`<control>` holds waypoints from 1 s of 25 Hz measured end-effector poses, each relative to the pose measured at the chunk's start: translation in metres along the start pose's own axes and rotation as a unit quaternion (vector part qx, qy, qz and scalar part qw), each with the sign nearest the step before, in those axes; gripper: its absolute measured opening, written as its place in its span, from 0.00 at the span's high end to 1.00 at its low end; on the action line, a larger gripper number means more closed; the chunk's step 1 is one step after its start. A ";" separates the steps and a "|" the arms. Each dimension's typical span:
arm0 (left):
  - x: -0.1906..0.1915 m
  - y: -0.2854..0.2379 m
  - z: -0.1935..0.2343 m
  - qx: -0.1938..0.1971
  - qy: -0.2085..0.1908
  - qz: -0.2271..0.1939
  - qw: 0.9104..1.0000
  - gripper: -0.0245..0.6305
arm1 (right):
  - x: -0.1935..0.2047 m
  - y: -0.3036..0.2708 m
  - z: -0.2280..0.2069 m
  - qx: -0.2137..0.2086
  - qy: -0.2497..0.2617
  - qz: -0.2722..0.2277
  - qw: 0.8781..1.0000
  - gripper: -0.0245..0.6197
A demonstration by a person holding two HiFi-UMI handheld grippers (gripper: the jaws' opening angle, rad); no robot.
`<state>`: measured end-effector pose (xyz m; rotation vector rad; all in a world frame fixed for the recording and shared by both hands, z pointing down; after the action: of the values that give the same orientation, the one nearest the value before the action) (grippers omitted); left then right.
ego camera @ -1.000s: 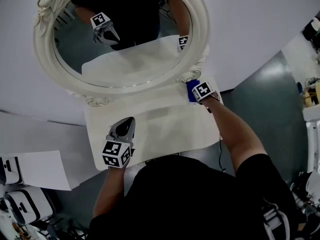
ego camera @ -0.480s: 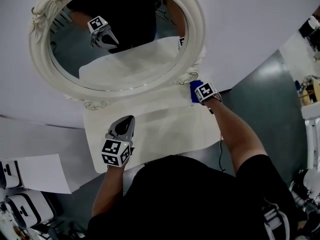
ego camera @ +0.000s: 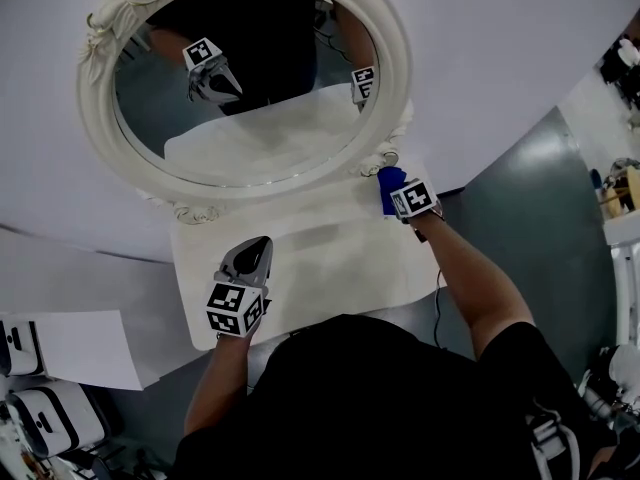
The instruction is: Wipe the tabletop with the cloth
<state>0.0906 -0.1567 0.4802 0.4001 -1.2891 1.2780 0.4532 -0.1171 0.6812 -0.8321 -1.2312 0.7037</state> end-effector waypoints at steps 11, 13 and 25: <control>-0.010 0.010 -0.009 0.001 -0.008 -0.016 1.000 0.94 | -0.081 0.085 0.062 -0.030 0.037 -0.151 0.987 0.90; -0.012 0.012 -0.010 0.000 -0.008 -0.020 1.000 0.94 | -0.096 0.105 0.076 -0.036 0.046 -0.182 0.982 0.90; -0.014 0.023 -0.011 0.001 -0.004 -0.030 1.000 0.94 | -0.132 0.193 0.129 -0.036 0.072 -0.288 0.954 0.90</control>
<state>0.0789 -0.1461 0.4555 0.4408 -1.2736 1.2286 0.2966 -0.1045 0.4648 -0.5287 -1.2875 0.1234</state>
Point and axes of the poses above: the fingertips, and each gripper's own axes: y backward along the fingers, z to its left, x out of its underside, the point moved 2 cm from there along y, backward along the fingers, and after that the axes turned 14 degrees about y, right-handed, at the moved point
